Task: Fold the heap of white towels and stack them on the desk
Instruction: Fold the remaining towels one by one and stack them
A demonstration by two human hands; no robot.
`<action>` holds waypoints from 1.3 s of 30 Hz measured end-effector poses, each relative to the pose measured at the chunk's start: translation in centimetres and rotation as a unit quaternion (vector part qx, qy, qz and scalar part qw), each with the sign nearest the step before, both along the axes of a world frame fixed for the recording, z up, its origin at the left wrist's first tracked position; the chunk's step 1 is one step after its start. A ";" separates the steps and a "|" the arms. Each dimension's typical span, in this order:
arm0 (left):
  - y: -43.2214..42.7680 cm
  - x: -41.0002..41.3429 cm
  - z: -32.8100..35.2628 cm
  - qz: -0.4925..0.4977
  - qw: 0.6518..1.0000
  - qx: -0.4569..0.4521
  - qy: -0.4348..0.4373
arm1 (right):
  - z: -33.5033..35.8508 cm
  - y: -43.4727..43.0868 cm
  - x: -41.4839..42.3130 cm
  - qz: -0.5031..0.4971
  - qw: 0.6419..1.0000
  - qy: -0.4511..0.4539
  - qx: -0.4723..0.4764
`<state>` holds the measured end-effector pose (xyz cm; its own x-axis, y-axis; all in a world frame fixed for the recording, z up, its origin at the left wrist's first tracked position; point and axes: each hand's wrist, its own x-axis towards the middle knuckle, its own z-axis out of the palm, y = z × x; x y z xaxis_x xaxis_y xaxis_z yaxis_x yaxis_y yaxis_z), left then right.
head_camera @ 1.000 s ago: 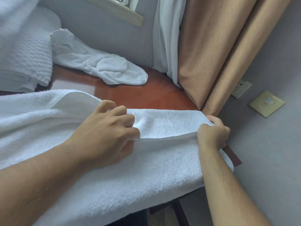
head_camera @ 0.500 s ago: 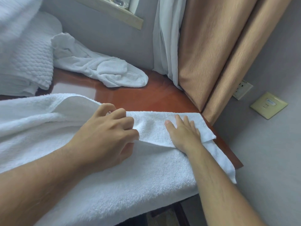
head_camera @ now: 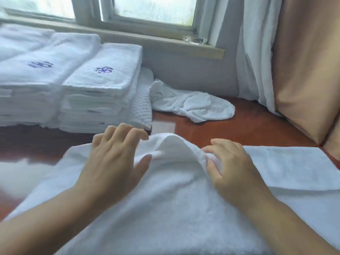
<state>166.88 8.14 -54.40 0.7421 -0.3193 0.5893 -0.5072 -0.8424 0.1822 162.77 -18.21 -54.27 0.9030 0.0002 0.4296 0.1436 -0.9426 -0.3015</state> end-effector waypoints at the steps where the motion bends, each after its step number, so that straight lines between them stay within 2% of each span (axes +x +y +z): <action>1: 2.3 -0.1 -0.1 0.027 0.999 -0.005 0.027 | 0.4 1.8 -0.1 0.037 0.999 -0.024 -0.011; 4: 8.1 -1.1 -0.7 0.096 0.988 -0.029 0.117 | 0.9 6.6 -0.4 0.134 0.987 -0.089 -0.012; 7: 11.6 -1.4 -1.7 0.114 0.975 -0.083 0.174 | 0.3 10.6 -0.5 0.231 0.965 -0.124 -0.027; 9: 12.4 -0.8 -2.0 0.096 0.968 -0.124 0.196 | -0.5 12.8 -0.4 0.298 0.948 -0.105 -0.036; 11: 12.4 0.4 -1.8 0.077 0.969 -0.113 0.204 | -1.5 14.3 -0.1 0.359 0.930 -0.059 -0.048; 15: 11.3 2.4 -1.2 0.048 0.976 -0.063 0.203 | -2.4 14.7 0.1 0.368 0.930 0.015 -0.012; 18: 10.5 3.2 -1.1 0.061 0.982 -0.090 0.154 | -2.1 14.6 -0.1 0.364 0.931 0.014 -0.015; 20: 10.2 3.7 -1.2 0.058 0.978 -0.142 0.137 | -1.9 14.5 -0.2 0.360 0.933 0.018 -0.026; 26: 13.1 5.2 1.7 0.057 0.927 -0.334 0.160 | -1.1 14.5 1.5 0.371 0.923 0.057 -0.078; 29: 15.3 5.5 2.6 0.032 0.920 -0.353 0.165 | -0.9 14.6 3.0 0.362 0.925 0.072 -0.091; 33: 17.5 5.0 2.2 -0.016 0.899 -0.403 0.170 | -1.2 14.8 4.3 0.346 0.929 0.124 -0.050; 36: 18.2 3.4 1.0 -0.034 0.852 -0.474 0.218 | -1.3 15.0 4.4 0.356 0.925 0.115 -0.072; 39: 17.3 1.5 -1.1 -0.057 0.779 -0.560 0.277 | -1.3 15.1 3.7 0.382 0.918 -0.026 -0.105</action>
<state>168.40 25.47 -55.54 0.9858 0.0829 0.1458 -0.1500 0.0471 0.9876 166.44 -3.09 -55.55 0.5825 0.7130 0.3903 0.7965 -0.5965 -0.0992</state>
